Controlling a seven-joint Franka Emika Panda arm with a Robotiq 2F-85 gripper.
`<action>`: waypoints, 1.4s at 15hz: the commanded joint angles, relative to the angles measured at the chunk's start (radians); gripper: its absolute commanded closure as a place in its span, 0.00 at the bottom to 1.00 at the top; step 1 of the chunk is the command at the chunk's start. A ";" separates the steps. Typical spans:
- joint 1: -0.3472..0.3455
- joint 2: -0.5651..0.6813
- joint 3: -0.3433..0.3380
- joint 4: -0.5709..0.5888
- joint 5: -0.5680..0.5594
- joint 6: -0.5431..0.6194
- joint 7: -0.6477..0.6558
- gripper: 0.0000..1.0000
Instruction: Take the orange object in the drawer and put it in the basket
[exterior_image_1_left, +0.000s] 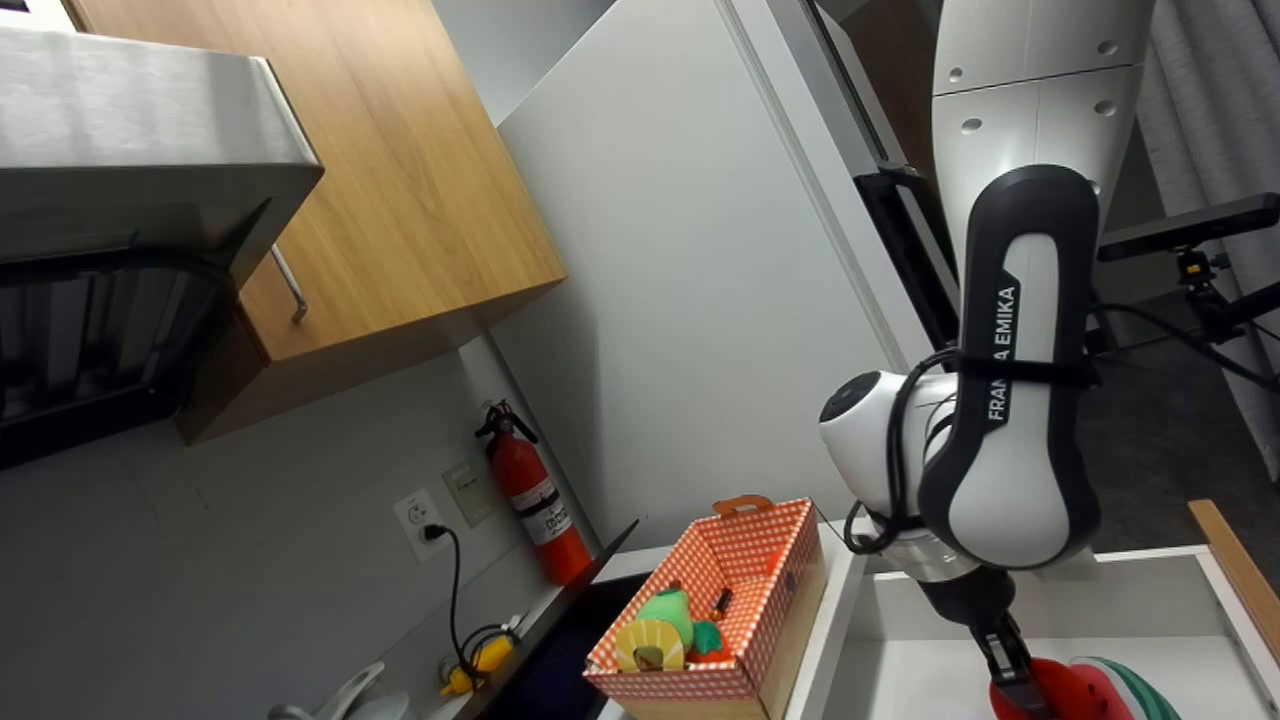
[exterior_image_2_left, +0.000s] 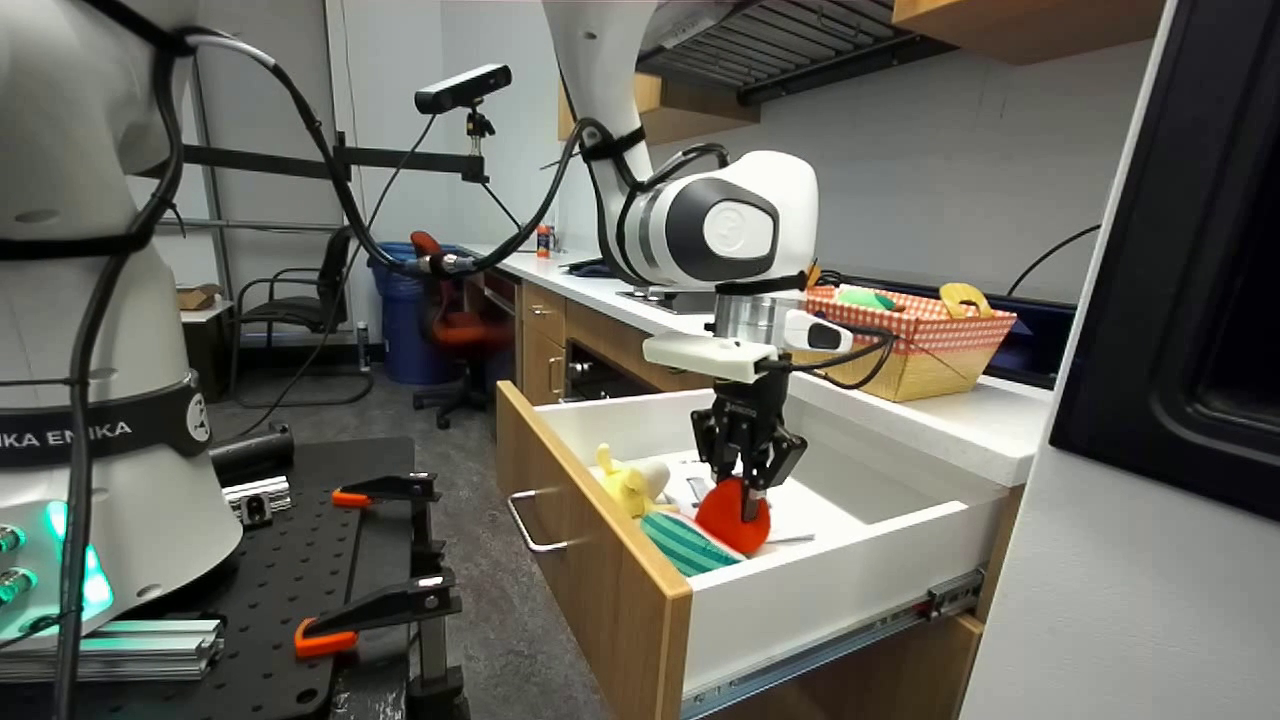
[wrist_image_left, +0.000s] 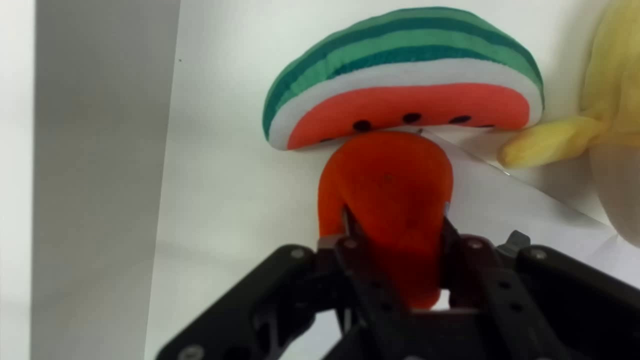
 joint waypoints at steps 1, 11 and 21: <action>-0.004 -0.047 0.002 -0.008 -0.026 -0.036 0.028 0.92; 0.003 -0.293 0.043 -0.050 -0.016 -0.185 0.026 0.94; 0.044 -0.422 0.131 -0.014 -0.022 -0.147 0.014 0.94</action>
